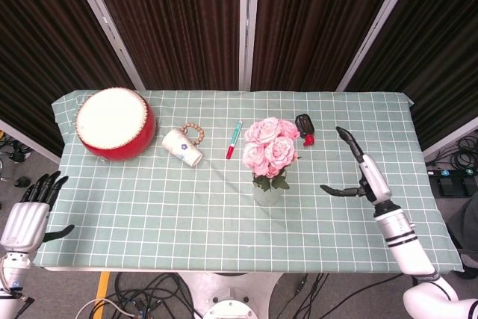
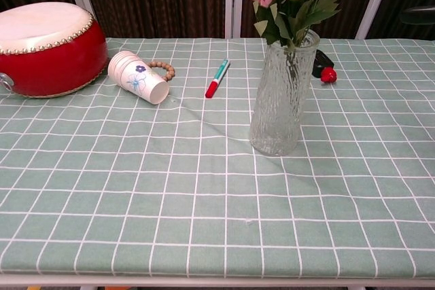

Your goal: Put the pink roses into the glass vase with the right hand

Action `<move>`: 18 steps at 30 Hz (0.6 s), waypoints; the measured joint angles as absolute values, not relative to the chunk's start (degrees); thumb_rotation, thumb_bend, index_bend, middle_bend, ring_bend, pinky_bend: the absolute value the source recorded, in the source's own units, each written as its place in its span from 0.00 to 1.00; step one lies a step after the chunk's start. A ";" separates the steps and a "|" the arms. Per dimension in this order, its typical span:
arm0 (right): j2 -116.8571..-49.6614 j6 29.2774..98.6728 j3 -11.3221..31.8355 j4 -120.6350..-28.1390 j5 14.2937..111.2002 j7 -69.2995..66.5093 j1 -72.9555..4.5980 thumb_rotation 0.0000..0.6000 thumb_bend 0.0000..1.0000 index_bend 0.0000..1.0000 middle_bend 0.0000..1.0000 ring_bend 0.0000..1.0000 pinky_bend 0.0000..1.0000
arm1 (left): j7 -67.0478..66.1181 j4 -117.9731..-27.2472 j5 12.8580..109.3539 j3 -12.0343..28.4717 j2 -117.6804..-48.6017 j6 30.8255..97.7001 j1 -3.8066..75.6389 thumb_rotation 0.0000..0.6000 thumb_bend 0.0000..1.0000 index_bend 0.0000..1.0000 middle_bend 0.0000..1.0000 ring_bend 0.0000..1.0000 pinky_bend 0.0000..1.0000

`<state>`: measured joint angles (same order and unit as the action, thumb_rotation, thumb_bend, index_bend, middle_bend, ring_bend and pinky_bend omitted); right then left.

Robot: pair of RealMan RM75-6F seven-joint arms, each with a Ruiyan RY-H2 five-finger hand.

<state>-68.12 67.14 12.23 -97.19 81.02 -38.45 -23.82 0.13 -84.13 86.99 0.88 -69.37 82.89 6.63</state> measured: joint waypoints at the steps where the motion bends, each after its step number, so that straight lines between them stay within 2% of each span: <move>1: -68.06 68.29 11.92 -96.85 81.41 -36.47 -23.21 1.00 0.02 0.00 0.01 0.00 0.00 | 0.01 -84.35 87.02 0.93 -69.35 82.92 6.67 1.00 0.02 0.09 0.02 0.00 0.17; 11: -69.81 82.84 6.57 -90.50 84.96 -4.01 -14.74 1.00 0.14 0.00 0.00 0.00 0.00 | -1.69 -86.77 87.11 1.12 -68.39 82.17 7.43 1.00 0.02 0.09 0.02 0.00 0.17; 18: -70.42 85.43 0.86 -82.81 85.73 -1.81 -8.00 1.00 0.16 0.00 0.00 0.00 0.00 | -1.86 -86.89 87.30 0.84 -68.98 82.18 7.38 1.00 0.02 0.09 0.02 0.00 0.17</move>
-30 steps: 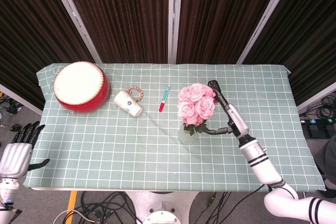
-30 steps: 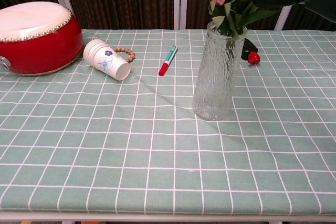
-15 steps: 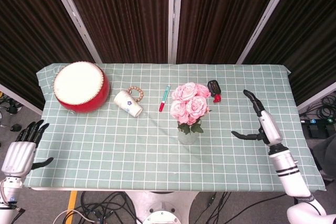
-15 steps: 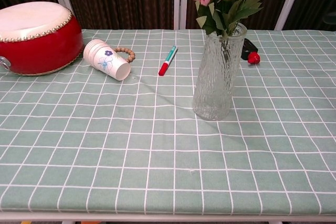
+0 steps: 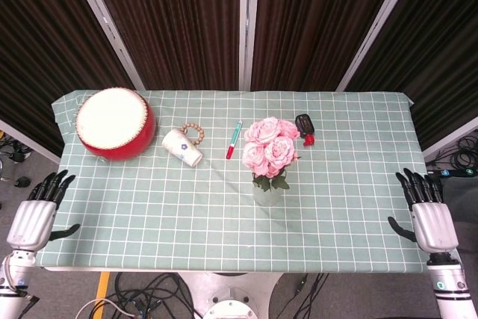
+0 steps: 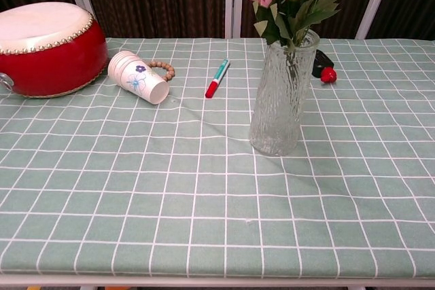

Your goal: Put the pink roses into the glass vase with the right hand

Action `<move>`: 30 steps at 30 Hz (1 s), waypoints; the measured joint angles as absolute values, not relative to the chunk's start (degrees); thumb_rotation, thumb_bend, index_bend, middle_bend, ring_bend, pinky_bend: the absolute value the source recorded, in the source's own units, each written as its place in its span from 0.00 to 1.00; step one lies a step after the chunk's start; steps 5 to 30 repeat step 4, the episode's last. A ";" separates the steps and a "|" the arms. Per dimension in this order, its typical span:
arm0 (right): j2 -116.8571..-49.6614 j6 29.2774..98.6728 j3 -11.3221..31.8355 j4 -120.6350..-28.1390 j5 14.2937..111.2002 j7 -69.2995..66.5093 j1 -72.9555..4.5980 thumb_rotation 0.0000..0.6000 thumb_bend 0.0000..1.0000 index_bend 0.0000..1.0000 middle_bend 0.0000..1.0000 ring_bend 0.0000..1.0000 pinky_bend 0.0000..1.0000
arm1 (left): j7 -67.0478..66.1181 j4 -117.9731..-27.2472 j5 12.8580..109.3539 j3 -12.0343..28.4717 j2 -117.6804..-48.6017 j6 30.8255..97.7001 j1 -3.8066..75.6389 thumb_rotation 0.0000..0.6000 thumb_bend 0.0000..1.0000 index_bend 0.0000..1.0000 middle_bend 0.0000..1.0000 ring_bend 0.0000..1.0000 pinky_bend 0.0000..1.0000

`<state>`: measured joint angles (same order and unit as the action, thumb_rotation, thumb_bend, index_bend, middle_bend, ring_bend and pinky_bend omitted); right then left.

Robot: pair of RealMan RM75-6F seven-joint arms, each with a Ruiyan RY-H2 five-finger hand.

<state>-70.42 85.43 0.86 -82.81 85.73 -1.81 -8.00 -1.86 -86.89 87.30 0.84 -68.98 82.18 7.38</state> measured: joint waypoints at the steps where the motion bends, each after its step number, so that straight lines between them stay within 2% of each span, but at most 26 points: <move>1: -70.50 85.52 0.69 -82.56 85.58 -1.27 -7.67 1.00 0.16 0.00 0.00 0.00 0.00 | -1.90 -86.79 87.37 0.78 -69.17 82.20 7.37 1.00 0.02 0.09 0.02 0.00 0.17; 4: -71.03 86.00 0.38 -81.77 85.19 2.91 -6.65 1.00 0.16 0.00 0.00 0.00 0.00 | -2.15 -86.57 87.52 0.66 -69.49 82.40 7.29 1.00 0.02 0.09 0.02 0.00 0.17; 30: -71.03 86.00 0.38 -81.77 85.19 2.91 -6.65 1.00 0.16 0.00 0.00 0.00 0.00 | -2.15 -86.57 87.52 0.66 -69.49 82.40 7.29 1.00 0.02 0.09 0.02 0.00 0.17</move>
